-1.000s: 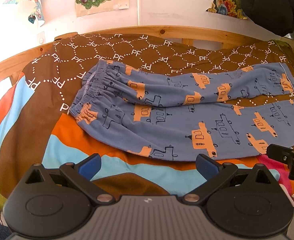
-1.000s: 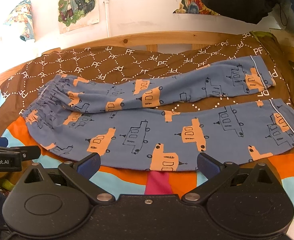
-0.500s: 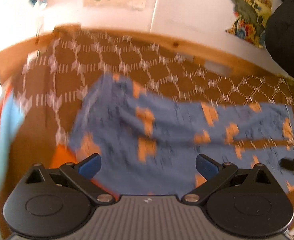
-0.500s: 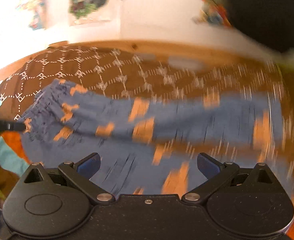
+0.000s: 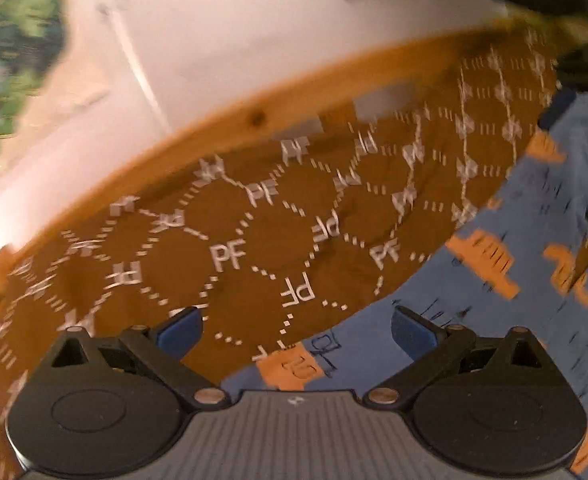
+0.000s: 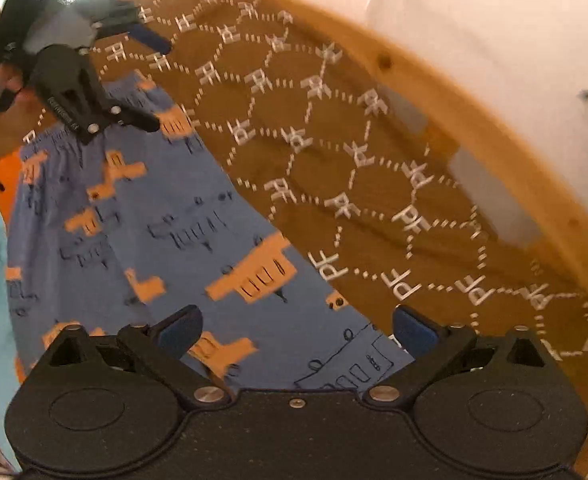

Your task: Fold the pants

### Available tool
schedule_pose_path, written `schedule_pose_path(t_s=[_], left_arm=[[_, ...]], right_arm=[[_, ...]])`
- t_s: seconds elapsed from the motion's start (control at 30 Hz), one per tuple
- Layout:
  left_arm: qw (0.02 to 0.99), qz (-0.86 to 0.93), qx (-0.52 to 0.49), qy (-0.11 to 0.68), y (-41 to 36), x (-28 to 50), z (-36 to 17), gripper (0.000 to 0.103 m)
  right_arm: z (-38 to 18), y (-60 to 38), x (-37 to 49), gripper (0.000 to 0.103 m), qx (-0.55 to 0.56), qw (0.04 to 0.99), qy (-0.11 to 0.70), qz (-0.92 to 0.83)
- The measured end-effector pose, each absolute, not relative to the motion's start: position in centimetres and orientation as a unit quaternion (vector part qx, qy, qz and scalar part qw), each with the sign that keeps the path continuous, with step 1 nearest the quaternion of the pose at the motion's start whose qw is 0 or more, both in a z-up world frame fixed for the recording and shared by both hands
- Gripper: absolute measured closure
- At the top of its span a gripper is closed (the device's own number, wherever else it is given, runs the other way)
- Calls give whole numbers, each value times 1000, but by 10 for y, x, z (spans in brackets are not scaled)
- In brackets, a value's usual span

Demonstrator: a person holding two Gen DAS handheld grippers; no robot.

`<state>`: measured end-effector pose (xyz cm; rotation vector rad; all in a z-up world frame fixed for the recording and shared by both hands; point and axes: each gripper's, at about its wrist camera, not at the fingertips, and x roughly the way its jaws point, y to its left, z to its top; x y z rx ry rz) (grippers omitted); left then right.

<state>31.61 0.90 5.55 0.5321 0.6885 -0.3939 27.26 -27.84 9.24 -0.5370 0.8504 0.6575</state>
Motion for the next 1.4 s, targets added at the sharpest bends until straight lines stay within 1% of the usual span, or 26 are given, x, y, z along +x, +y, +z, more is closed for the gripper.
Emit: schedule_pose_path(t_s=[0.1, 0.17, 0.2, 0.27, 0.3, 0.37, 0.4, 0.47, 0.5, 0.53, 0.57, 0.6, 0.63, 0.67, 0.7, 0.73, 0.77, 0.93, 1.07, 1.13, 1.2, 1.27, 1.3, 1.33, 1.37, 1.4], left_arm=[[844, -221, 304, 384, -1, 348, 32, 1], [813, -203, 361, 410, -5, 361, 13, 6], [800, -192, 383, 420, -6, 365, 5, 8], [787, -196, 394, 433, -6, 370, -3, 9], [786, -201, 389, 436, -5, 371, -3, 9], [783, -211, 384, 442, -3, 373, -2, 13], [780, -216, 384, 444, -3, 374, -1, 18], [779, -219, 380, 448, -2, 375, 1, 26], [779, -215, 381, 450, -2, 376, 1, 32], [777, -203, 390, 450, -4, 376, -1, 39], [777, -192, 401, 446, -7, 373, -3, 44], [777, -184, 406, 444, -10, 370, -5, 54], [777, -180, 409, 444, -15, 365, -7, 74], [777, -175, 414, 440, -23, 357, -10, 87], [777, -168, 420, 437, -30, 349, -13, 102], [778, -158, 425, 434, -36, 342, -15, 103], [780, -149, 431, 428, -41, 336, -15, 103], [825, -112, 400, 384, -47, 320, 17, 103], [862, -59, 373, 339, -40, 342, 52, 103], [869, -41, 359, 337, -36, 356, 52, 103], [866, -40, 351, 355, -32, 371, 40, 102], [862, -34, 354, 361, -31, 378, 27, 97], [864, -36, 346, 364, -27, 381, 25, 89], [868, -43, 328, 371, -19, 382, 25, 66], [874, -50, 305, 376, -11, 384, 29, 54], [881, -58, 280, 377, -2, 384, 36, 40]], right_arm=[[77, -292, 303, 13, -235, 833, 404, 297], [71, -299, 323, 19, -219, 835, 410, 293], [67, -302, 333, 20, -211, 834, 414, 296], [60, -306, 347, 27, -193, 829, 423, 310], [55, -307, 355, 29, -183, 822, 435, 319], [46, -306, 359, 30, -179, 808, 452, 333], [43, -304, 359, 32, -183, 801, 458, 339], [37, -299, 356, 42, -195, 787, 469, 349], [35, -297, 354, 45, -204, 787, 468, 347], [34, -296, 351, 53, -213, 791, 463, 338], [34, -296, 348, 62, -217, 795, 459, 331], [33, -295, 344, 67, -216, 799, 456, 328], [31, -294, 340, 78, -217, 801, 453, 328], [31, -292, 337, 87, -223, 803, 447, 325], [31, -291, 332, 93, -228, 806, 441, 322], [33, -292, 330, 101, -229, 810, 436, 319], [35, -292, 327, 102, -227, 814, 432, 316], [63, -297, 321, 102, -218, 848, 384, 294], [73, -291, 334, 102, -225, 879, 340, 246], [68, -285, 344, 102, -226, 886, 334, 230], [52, -277, 355, 102, -233, 879, 351, 222], [36, -274, 362, 99, -245, 870, 370, 217], [31, -274, 364, 97, -244, 868, 375, 215], [30, -276, 364, 84, -233, 871, 375, 215], [32, -281, 364, 70, -216, 875, 373, 219], [36, -286, 364, 63, -199, 878, 372, 227]])
